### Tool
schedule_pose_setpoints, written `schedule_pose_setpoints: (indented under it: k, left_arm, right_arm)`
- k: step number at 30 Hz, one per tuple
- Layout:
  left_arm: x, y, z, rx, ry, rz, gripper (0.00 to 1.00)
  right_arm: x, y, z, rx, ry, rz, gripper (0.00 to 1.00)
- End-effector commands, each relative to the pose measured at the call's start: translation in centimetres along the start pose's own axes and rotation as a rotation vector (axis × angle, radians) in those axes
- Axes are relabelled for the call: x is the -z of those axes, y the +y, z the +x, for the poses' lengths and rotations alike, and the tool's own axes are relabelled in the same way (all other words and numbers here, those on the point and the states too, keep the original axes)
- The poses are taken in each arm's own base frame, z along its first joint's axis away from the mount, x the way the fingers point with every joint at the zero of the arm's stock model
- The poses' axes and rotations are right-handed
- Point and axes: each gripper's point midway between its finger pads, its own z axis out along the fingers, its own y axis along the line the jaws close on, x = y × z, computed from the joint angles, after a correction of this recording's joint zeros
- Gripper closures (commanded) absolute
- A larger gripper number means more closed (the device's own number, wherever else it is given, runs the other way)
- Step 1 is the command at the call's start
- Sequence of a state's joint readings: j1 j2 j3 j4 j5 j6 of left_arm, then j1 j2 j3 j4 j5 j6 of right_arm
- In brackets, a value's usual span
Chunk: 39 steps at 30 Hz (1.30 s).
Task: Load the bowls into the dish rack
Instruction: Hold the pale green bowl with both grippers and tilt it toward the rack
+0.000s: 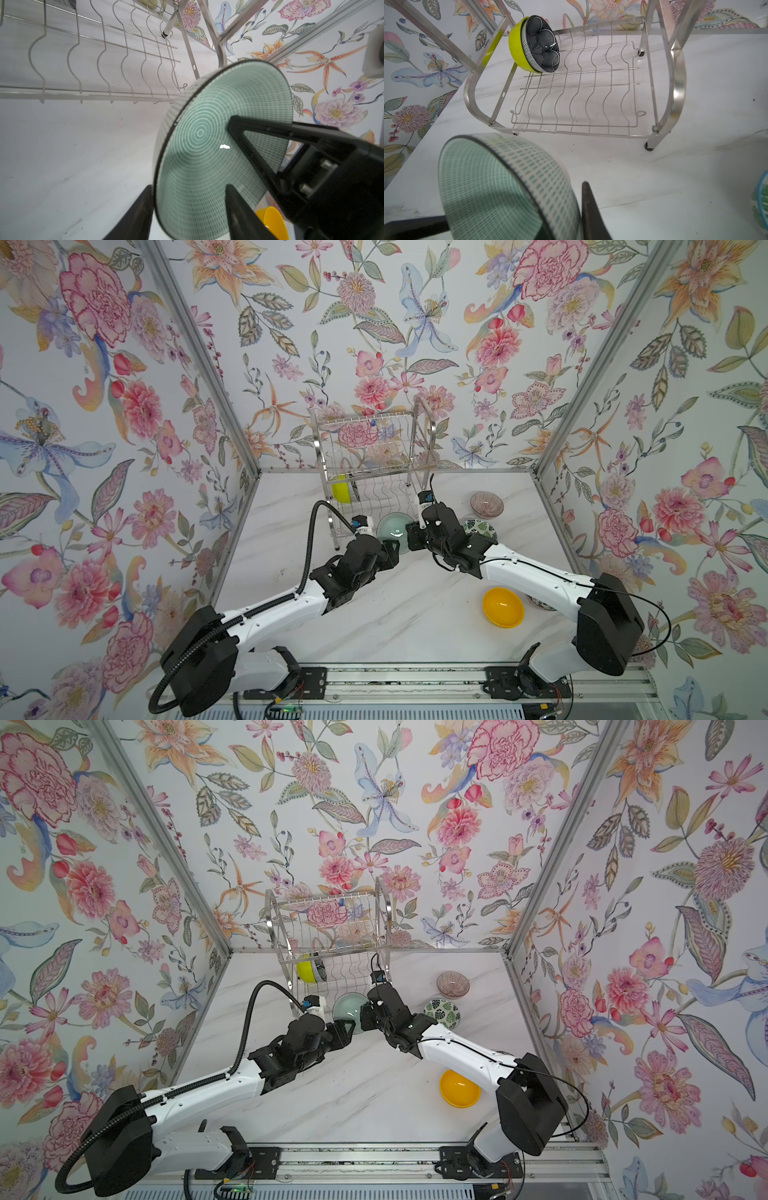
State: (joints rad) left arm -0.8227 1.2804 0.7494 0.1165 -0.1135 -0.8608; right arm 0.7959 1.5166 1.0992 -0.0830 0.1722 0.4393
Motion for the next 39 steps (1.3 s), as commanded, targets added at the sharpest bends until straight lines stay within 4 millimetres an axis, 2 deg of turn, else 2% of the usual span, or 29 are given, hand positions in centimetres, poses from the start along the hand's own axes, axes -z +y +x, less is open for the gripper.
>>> schedule_pose_setpoints:
  k: [1, 5, 9, 11, 17, 24, 26, 28, 32, 34, 38, 39]
  left_arm:
    - [-0.4, 0.5, -0.9, -0.025, -0.041, -0.018, 0.53]
    - [-0.5, 0.3, -1.9, -0.036, -0.069, -0.025, 0.69]
    - [-0.9, 0.1, -2.7, -0.037, -0.088, -0.022, 0.76]
    - [-1.2, -0.1, -3.0, -0.035, -0.096, -0.017, 0.83]
    - [-1.0, -0.6, -3.9, -0.037, -0.133, 0.004, 0.99]
    - [-0.2, -0.2, -4.5, -0.042, -0.179, 0.010, 1.00]
    - [-0.1, 0.0, -4.6, -0.041, -0.190, 0.009, 1.00]
    - [0.0, 0.1, -4.7, -0.039, -0.201, 0.001, 1.00]
    - [-0.2, 0.7, -5.1, -0.038, -0.224, -0.032, 1.00]
    - [-0.3, 1.1, -5.4, -0.035, -0.241, -0.062, 1.00]
    - [-0.2, 2.2, -6.2, -0.017, -0.298, -0.123, 1.00]
    - [-0.1, 2.6, -6.5, -0.012, -0.318, -0.142, 1.00]
  right_arm:
    - [0.5, 1.0, -2.9, -0.048, -0.096, -0.046, 1.00]
    - [0.8, 0.8, -3.1, -0.066, -0.136, -0.049, 1.00]
    - [1.4, 0.5, -3.3, -0.084, -0.174, -0.053, 1.00]
    - [1.6, 0.8, -3.4, -0.094, -0.188, -0.081, 1.00]
    - [1.2, 1.3, -2.8, -0.113, -0.183, -0.119, 1.00]
    - [0.8, 2.0, -2.7, -0.120, -0.170, -0.152, 0.97]
    - [0.7, 2.4, -2.7, -0.118, -0.166, -0.171, 0.90]
    - [0.6, 2.7, -2.7, -0.123, -0.155, -0.184, 0.77]
    - [0.8, 2.8, -3.3, -0.139, -0.136, -0.202, 0.63]
    - [1.1, 2.8, -3.7, -0.151, -0.132, -0.214, 0.49]
    - [1.9, 2.4, -4.4, -0.190, -0.122, -0.247, 0.30]
    - [2.2, 2.3, -4.6, -0.207, -0.121, -0.259, 0.22]
